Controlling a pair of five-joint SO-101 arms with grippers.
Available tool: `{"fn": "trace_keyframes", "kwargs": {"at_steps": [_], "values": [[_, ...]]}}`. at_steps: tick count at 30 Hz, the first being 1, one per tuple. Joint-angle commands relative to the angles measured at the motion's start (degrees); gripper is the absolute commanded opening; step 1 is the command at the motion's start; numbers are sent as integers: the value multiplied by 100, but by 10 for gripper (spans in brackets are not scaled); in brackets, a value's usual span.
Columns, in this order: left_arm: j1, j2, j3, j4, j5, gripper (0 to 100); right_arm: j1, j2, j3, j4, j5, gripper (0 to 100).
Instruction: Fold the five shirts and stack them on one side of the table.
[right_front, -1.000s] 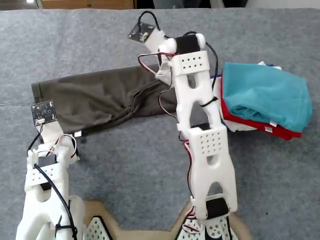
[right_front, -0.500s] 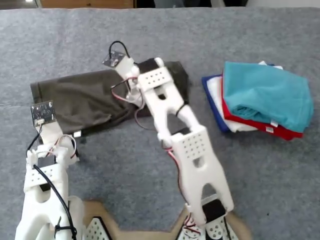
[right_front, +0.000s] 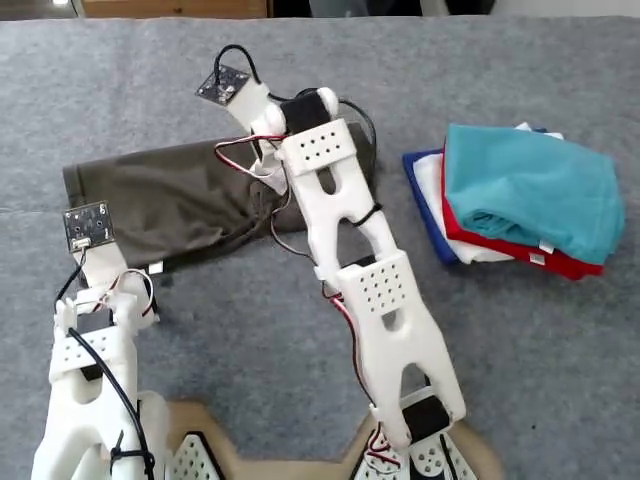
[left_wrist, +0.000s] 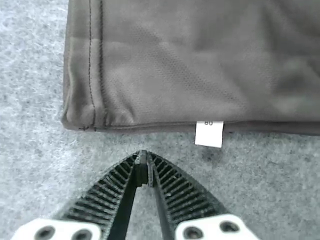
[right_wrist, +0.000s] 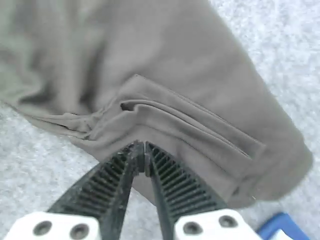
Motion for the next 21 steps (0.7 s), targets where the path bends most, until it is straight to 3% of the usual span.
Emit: {"fn": "trace_keyframes", "kwargs": {"at_steps": [1,6,11,21], "values": [[-312,-281,-1640,1723,-246,32,343,-497,-215,97,-62,15],[-1051,-246,-4426,3604,-1011,99,448,-1121,180,97,-53,15],[-1701,1310,-6026,4105,-1160,197,413,-1525,875,97,-62,15],[-1745,5459,-9112,5284,-1336,260,413,-1587,1323,88,-70,15]]}}
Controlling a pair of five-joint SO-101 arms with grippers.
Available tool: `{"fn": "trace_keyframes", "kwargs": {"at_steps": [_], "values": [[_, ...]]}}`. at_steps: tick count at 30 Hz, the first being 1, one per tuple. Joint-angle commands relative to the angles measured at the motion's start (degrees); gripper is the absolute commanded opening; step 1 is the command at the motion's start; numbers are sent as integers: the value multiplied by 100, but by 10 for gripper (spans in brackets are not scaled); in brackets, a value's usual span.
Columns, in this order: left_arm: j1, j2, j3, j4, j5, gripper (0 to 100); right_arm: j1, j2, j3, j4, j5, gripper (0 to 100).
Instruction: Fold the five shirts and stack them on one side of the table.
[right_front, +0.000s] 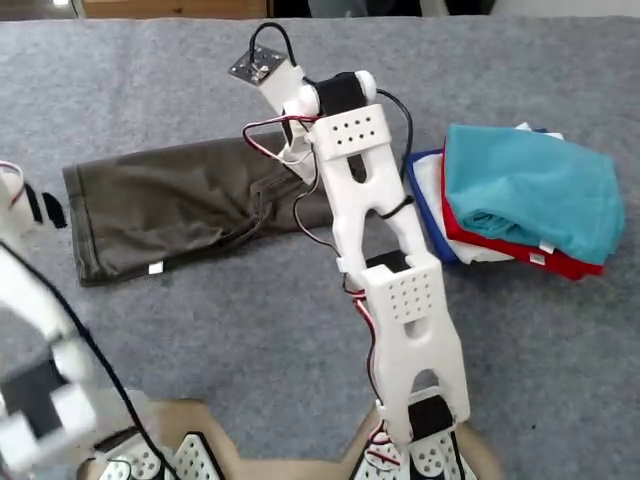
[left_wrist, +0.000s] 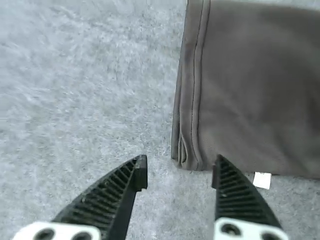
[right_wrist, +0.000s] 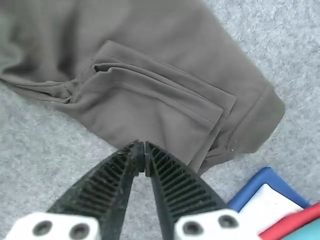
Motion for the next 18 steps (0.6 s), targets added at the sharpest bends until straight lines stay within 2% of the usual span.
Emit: {"fn": "trace_keyframes", "kwargs": {"at_steps": [1,5,13,18], "values": [[-48,1257,-1332,202,-26,260,35,-365,-4,44,-70,15],[-22,2409,-2360,387,-18,263,35,-365,-4,44,-70,15],[207,4475,-3389,492,308,261,35,-365,-4,44,-70,15],[303,5371,-4207,1169,686,259,35,-365,-4,44,-70,15]]}}
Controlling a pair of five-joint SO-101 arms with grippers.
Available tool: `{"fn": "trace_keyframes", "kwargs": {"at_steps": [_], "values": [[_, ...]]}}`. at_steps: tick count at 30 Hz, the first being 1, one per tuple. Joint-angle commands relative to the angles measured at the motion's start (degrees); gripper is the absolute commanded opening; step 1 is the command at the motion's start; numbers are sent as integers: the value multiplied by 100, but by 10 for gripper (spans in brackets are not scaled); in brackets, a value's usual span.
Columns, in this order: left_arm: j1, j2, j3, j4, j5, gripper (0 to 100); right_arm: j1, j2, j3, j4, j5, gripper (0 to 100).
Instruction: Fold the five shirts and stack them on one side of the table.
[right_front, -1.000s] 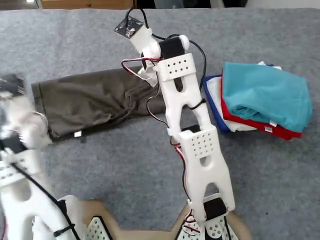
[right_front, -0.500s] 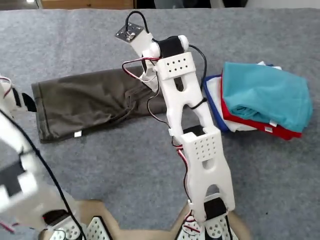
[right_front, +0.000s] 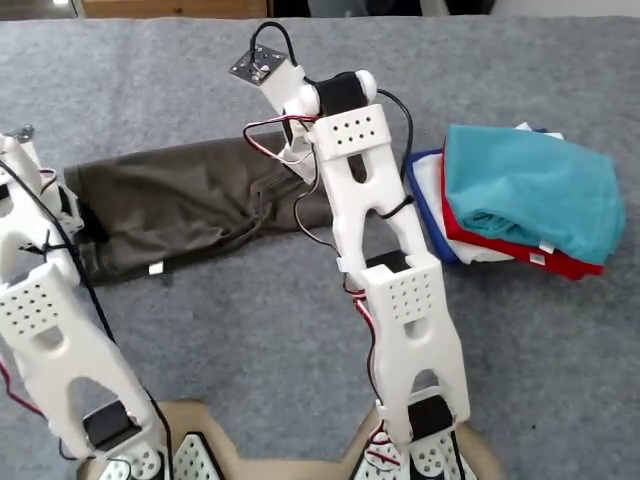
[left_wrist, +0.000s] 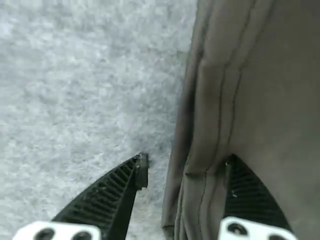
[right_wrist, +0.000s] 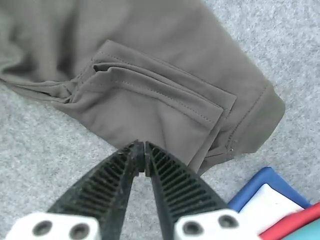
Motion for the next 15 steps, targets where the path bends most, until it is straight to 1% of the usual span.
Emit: {"fn": "trace_keyframes", "kwargs": {"at_steps": [1,3,5,10,15], "values": [[110,457,-778,519,343,259,44,-365,-22,44,-70,15],[101,730,-1218,686,563,243,44,-365,-22,44,-70,15],[66,941,-1604,738,677,194,44,-374,-22,44,-70,15],[66,1222,-2079,738,404,30,44,-374,-22,44,-70,15],[-145,1240,-2176,800,316,28,44,-374,-31,44,-70,15]]}}
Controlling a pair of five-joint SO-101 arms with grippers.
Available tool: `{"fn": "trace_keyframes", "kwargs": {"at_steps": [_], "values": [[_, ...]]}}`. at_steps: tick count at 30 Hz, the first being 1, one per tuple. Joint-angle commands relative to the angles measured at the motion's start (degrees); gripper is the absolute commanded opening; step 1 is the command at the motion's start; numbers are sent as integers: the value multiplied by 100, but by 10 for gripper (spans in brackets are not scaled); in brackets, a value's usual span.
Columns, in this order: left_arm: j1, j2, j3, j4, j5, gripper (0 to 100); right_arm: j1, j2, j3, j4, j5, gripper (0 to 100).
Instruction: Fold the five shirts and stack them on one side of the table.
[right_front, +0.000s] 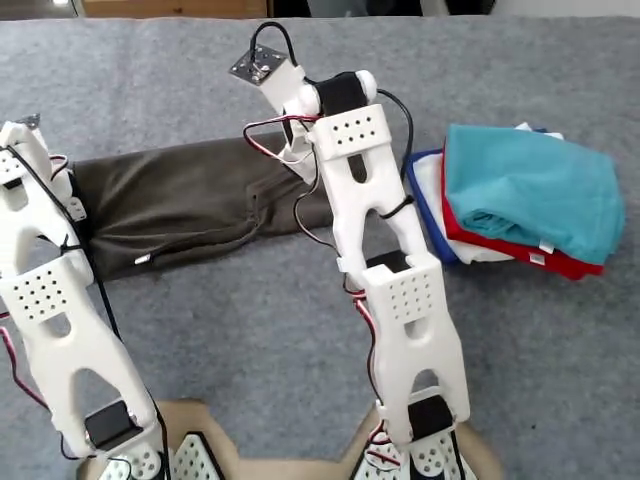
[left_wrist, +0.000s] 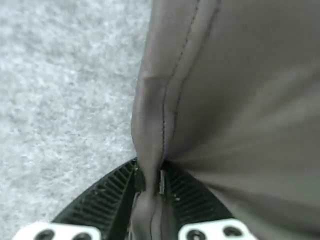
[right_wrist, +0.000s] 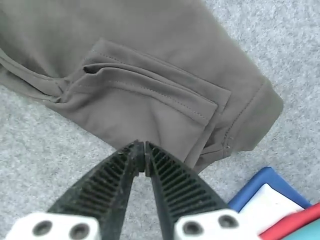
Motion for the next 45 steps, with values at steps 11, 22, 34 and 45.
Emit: {"fn": "trace_keyframes", "kwargs": {"at_steps": [11,22,34,45], "values": [[-1385,-62,-1912,70,-114,28,70,-374,-1051,44,-70,15],[-954,-1758,-1297,70,-545,28,290,-338,-2237,26,-70,15],[1631,-3982,1393,70,-510,29,1407,-330,-3029,44,-158,15],[3169,-4378,1754,-308,510,30,2277,-532,-3108,35,-633,15]]}}
